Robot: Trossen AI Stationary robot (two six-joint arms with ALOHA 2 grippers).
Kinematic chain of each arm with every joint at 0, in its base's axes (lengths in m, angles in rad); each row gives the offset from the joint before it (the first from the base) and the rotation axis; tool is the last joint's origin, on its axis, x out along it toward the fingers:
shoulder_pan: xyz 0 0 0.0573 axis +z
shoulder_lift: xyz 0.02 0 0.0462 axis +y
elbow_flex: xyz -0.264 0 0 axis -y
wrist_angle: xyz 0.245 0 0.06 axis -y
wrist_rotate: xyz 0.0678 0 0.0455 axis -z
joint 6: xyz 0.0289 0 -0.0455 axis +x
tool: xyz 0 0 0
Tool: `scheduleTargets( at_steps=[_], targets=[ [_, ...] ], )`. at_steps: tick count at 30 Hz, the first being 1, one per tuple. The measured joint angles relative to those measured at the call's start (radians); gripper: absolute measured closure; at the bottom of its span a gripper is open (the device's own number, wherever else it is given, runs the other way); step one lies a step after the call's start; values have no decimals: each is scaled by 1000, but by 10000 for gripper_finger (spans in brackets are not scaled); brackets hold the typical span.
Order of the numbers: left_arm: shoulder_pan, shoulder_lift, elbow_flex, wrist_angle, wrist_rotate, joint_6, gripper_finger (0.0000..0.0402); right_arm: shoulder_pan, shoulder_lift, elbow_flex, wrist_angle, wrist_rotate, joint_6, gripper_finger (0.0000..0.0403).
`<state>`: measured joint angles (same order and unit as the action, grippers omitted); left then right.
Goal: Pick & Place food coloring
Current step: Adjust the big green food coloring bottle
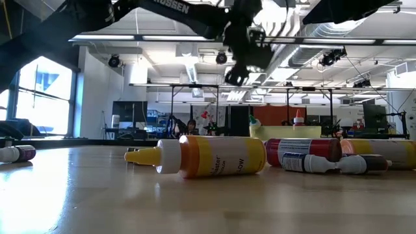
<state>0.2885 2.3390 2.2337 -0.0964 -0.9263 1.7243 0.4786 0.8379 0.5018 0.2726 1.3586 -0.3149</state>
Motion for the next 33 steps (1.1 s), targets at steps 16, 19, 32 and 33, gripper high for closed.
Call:
scheduleTargets(
  at_steps=[16, 19, 32, 33],
  targets=[
    [84, -385, 82, -1182, 777, -1383, 195, 34, 0, 0, 1, 3, 0, 204],
    [96, -436, 82, -1329, 1029, -1376, 195, 32, 0, 0, 1, 3, 3, 204],
    [39, -613, 80, -1475, 1110, -1332, 195, 33, 0, 0, -62, -97, 156, 204],
    [46, -625, 79, -1480, 1103, -1342, 195, 33, 0, 0, -73, -106, 170, 204]
  ],
)
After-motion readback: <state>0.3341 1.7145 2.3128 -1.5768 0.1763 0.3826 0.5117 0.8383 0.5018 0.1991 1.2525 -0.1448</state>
